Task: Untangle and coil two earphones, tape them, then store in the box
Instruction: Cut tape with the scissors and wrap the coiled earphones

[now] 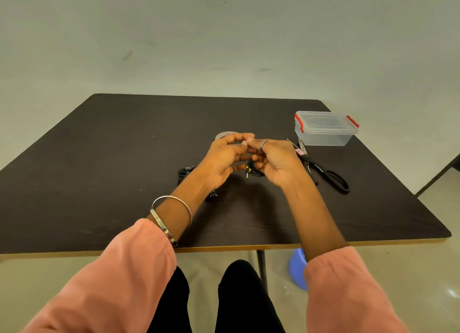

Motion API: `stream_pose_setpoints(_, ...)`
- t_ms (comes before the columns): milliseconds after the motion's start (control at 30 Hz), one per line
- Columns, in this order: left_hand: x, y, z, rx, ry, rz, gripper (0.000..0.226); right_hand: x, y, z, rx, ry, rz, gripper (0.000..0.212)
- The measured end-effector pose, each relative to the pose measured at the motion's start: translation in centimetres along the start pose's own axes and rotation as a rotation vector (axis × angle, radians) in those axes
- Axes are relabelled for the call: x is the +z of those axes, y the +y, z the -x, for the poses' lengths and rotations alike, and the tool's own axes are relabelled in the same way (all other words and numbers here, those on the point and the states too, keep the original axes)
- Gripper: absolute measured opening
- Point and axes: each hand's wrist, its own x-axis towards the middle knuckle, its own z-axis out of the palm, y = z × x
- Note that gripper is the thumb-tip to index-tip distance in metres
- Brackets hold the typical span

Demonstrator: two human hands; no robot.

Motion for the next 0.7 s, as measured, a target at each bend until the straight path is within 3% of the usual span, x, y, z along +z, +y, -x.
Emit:
stream_pose_setpoints(200, -0.1, -0.2, -0.6, 0.046, -0.024, -0.008, 0.023, -1.3, -0.6, -0.7, 0.064, 0.032, -0.14, 0.01)
stream_pose_setpoints(300, -0.4, -0.2, -1.7, 0.091, 0.015, -0.076, 0.019, -2.9, -1.1, -1.7, 0.035, 0.123, -0.154, 0.01)
stream_pose_setpoints(400, -0.1, -0.7, -3.3, 0.136, 0.153, -0.367, 0.006, -4.5, -1.2, -2.8, -0.06, 0.238, -0.017, 0.009)
stream_pose_setpoints(467, 0.6, -1.2, -4.5, 0.197, 0.206, -0.615, 0.01, -5.0, -0.8, -3.2, -0.104, 0.259, 0.089, 0.01)
stream_pose_setpoints(600, 1.9, -2.5, -6.6, 0.175, 0.108, -1.05, 0.035, -5.2, 0.2, -3.8, -0.141, 0.246, 0.15, 0.014)
stream_pose_setpoints(700, 2.9, -3.3, -7.3, 0.19, 0.145, -1.351, 0.036, -5.4, 0.8, -4.3, -0.167, 0.261, 0.171, 0.015)
